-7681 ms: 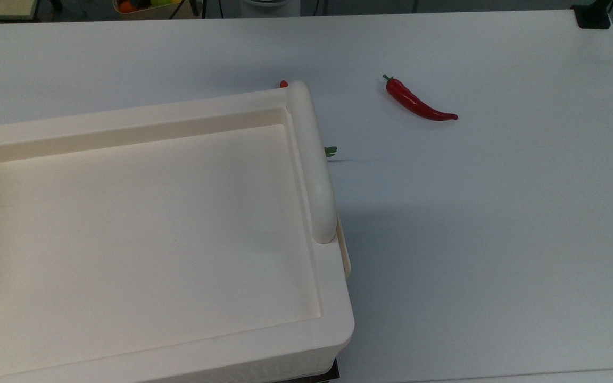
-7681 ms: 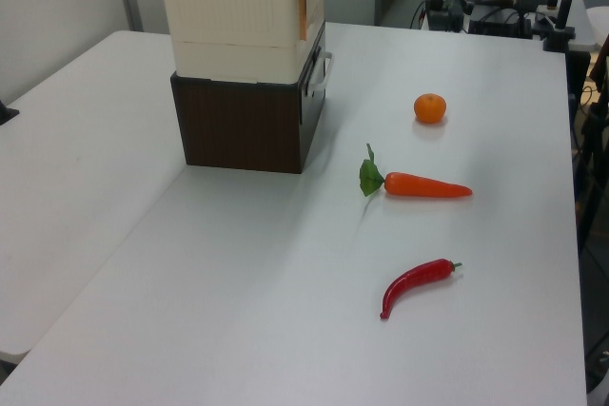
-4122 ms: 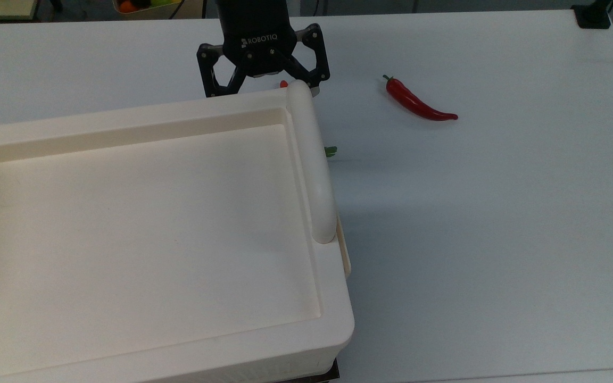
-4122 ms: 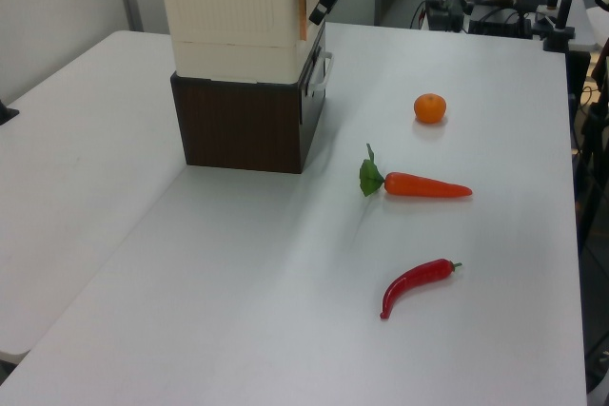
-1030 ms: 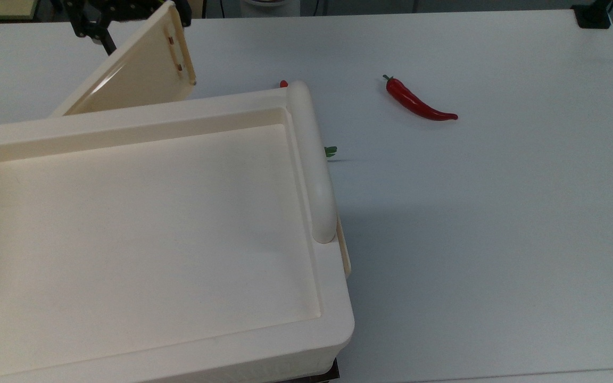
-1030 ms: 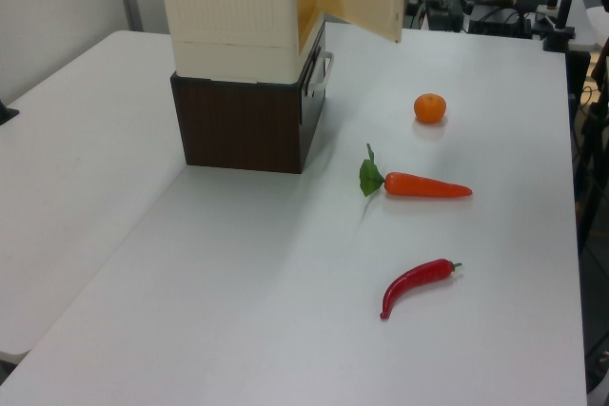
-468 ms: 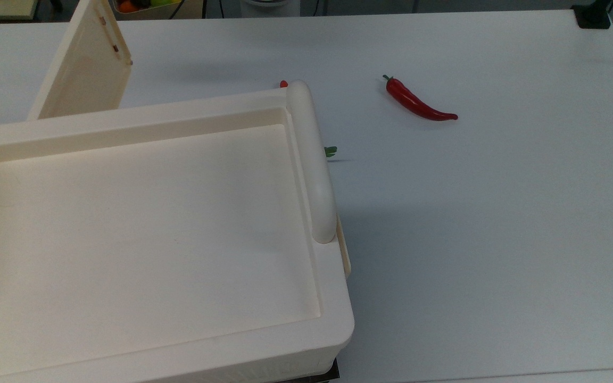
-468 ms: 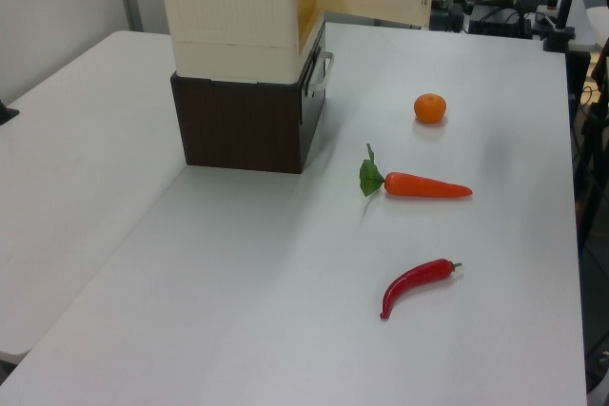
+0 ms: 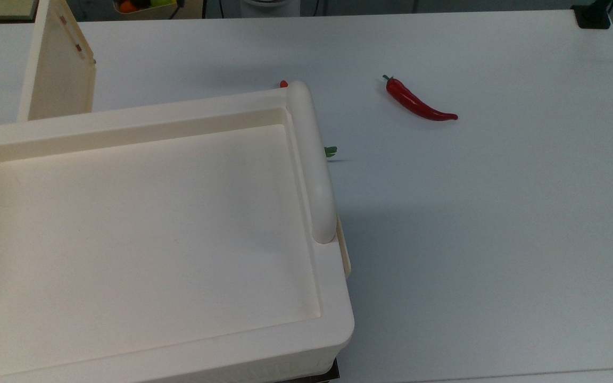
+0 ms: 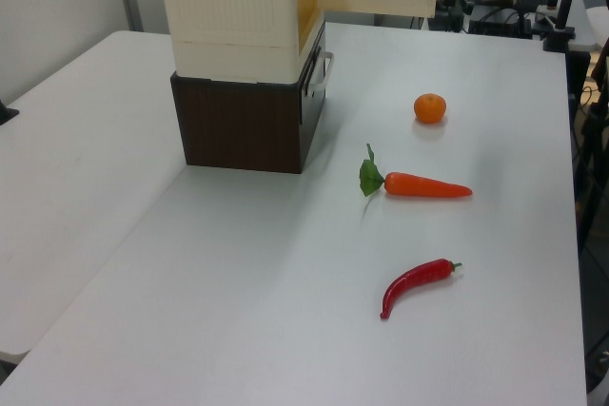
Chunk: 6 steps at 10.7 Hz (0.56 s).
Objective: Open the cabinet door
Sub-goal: 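Release the door and lift the gripper away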
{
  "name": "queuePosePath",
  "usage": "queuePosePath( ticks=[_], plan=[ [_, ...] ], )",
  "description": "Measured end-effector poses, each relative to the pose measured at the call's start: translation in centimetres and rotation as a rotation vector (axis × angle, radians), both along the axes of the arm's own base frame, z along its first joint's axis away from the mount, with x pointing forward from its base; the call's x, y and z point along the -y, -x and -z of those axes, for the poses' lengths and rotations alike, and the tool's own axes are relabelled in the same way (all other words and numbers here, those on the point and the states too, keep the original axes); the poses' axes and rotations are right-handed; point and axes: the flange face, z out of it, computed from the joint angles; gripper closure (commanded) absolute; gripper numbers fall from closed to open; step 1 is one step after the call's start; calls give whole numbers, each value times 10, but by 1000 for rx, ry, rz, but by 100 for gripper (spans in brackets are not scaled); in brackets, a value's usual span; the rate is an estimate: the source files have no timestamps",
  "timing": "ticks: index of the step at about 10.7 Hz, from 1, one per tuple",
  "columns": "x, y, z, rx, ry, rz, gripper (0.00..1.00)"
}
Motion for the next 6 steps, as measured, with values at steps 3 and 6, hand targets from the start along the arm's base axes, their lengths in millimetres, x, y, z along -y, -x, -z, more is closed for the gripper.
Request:
queuePosePath(
  ticks=[3,6],
  plan=[
    [-36,-7,-2,28,0,-31,0],
    [-41,-8,-2,29,0,-33,0]
  ],
)
